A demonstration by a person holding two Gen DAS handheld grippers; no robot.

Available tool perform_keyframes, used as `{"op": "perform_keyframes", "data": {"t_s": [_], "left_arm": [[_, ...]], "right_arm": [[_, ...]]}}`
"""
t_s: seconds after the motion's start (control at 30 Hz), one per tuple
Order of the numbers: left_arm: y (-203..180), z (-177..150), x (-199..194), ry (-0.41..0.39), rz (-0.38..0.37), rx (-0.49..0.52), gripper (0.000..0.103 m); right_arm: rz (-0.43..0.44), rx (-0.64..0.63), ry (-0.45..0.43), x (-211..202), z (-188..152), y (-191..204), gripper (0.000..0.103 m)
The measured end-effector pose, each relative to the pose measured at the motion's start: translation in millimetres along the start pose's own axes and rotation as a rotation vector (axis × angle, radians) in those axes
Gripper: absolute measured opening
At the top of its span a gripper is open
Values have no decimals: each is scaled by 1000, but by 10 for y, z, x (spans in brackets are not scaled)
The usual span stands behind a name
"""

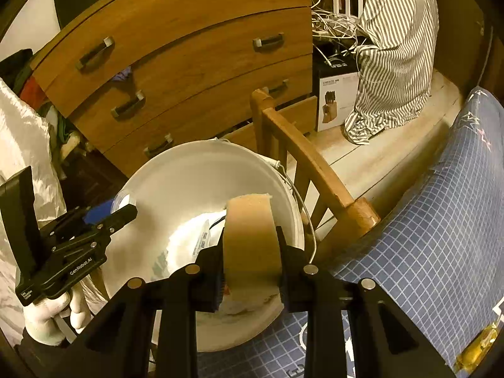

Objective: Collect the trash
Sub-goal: 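Lower the sponge and cup into the bucket and open both tools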

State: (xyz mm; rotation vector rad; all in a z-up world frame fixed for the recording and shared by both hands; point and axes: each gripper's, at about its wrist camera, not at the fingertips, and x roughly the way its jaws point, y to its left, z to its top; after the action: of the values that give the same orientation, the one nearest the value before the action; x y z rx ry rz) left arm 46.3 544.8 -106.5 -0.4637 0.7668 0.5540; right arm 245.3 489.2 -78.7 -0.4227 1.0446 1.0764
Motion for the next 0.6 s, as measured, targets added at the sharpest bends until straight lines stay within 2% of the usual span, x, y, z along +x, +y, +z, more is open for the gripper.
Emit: {"op": "perform_keyframes", "data": {"t_s": [0.6], "left_arm": [[-80, 51, -63, -17, -13, 14, 39]], "right_arm": [[10, -14, -3, -79, -11, 91, 28]]}}
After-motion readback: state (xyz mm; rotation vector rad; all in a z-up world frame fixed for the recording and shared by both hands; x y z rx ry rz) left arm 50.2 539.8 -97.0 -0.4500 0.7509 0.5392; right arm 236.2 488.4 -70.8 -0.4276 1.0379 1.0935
